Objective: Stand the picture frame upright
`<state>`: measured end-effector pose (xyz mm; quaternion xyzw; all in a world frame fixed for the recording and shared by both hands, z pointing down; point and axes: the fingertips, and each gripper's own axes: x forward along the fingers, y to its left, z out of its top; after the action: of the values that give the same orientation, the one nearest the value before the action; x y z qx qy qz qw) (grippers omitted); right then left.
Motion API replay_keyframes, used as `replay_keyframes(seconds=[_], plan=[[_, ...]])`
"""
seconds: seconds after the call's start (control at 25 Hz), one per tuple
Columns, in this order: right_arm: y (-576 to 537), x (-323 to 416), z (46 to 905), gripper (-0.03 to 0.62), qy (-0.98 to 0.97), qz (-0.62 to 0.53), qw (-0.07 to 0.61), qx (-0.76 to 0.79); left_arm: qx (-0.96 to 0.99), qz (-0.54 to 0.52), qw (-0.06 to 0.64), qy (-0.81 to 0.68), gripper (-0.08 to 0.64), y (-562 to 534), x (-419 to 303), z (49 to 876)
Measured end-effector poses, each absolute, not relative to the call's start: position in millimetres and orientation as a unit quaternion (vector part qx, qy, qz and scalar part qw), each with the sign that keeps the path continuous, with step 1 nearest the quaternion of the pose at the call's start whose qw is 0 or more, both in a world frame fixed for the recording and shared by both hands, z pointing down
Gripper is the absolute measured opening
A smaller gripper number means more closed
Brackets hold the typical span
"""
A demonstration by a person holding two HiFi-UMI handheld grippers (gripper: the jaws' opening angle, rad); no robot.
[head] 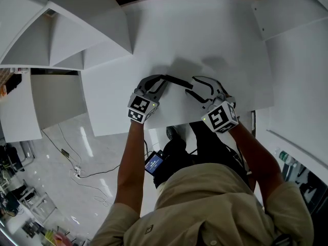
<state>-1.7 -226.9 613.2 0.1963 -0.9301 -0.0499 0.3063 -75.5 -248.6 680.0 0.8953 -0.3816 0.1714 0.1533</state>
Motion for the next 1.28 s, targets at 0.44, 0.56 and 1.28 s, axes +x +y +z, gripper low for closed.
replay_keyframes(seconds=[0.44,0.56,1.28], plan=[[-233,-2,630,0.067,-0.941,0.01,0.303,0.149,0.899,0.185,0.146,-0.37,0.077,-243,-75,681],[-237,0,631,0.067,-0.943,-0.006,0.312,0.114,0.903,0.202,0.132,-0.356,0.077,-241,-76,683],[-263,-2,634,0.067,-0.946,-0.012,0.317,0.063,0.914,0.246,0.056,-0.318,0.084,-251,-68,663]])
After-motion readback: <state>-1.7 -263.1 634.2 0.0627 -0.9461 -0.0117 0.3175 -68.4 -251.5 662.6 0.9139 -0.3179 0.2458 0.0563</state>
